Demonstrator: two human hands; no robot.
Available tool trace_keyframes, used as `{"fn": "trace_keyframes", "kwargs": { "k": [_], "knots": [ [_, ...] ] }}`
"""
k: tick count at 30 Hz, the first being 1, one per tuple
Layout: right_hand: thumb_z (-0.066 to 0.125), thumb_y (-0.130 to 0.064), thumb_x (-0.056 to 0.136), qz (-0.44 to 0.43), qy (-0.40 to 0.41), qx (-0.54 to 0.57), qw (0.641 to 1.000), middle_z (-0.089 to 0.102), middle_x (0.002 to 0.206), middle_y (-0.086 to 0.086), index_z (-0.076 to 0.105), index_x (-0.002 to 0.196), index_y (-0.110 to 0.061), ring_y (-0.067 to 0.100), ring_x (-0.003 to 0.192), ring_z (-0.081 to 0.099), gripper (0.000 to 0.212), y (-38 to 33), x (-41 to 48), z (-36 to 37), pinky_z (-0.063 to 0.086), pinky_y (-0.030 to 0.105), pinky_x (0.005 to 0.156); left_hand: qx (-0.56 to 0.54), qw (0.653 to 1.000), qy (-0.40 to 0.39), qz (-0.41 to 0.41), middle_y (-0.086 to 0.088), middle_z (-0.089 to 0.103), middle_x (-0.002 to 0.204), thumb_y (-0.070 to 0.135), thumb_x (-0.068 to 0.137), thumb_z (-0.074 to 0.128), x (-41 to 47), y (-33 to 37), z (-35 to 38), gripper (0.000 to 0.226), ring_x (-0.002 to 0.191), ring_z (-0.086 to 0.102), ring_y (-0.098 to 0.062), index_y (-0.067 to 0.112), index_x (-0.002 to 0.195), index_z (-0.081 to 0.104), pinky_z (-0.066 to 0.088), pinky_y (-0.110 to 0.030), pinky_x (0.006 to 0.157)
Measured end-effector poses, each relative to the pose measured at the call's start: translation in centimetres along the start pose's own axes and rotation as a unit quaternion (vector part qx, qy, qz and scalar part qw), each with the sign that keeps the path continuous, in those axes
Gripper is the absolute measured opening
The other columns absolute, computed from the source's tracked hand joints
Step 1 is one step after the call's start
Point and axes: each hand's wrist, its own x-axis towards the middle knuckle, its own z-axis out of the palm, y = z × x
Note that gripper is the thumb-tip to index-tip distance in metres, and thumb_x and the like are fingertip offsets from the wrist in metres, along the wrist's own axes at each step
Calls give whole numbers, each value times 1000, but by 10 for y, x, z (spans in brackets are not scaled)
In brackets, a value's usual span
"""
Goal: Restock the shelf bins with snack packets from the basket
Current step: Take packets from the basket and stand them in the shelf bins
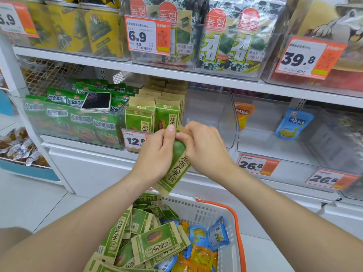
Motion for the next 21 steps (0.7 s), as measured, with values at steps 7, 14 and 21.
{"fn": "trace_keyframes", "kwargs": {
  "k": [7,14,21],
  "knots": [
    [51,-36,109,217,-125,444,860,74,83,27,70,97,12,31,66,72,53,3,1,0,57,36,57,4,998,50,33,-4,56,61,43,111,46,-5,6,-1,55,58,51,-22,7,70,54,39,-41,55],
    [67,-38,101,137,-15,364,921,73,74,24,76,81,3,31,63,71,46,7,4,1,58,41,56,-66,998,16,-7,-16,59,66,46,110,46,0,8,-2,56,56,51,-20,5,76,60,42,-44,56],
    [75,-20,96,194,-91,451,867,80,88,15,74,93,3,29,83,78,23,21,4,-2,64,43,81,-121,986,48,-100,-14,72,84,52,110,39,6,-1,-2,53,77,68,-32,12,91,68,58,-51,77]
  ]
}}
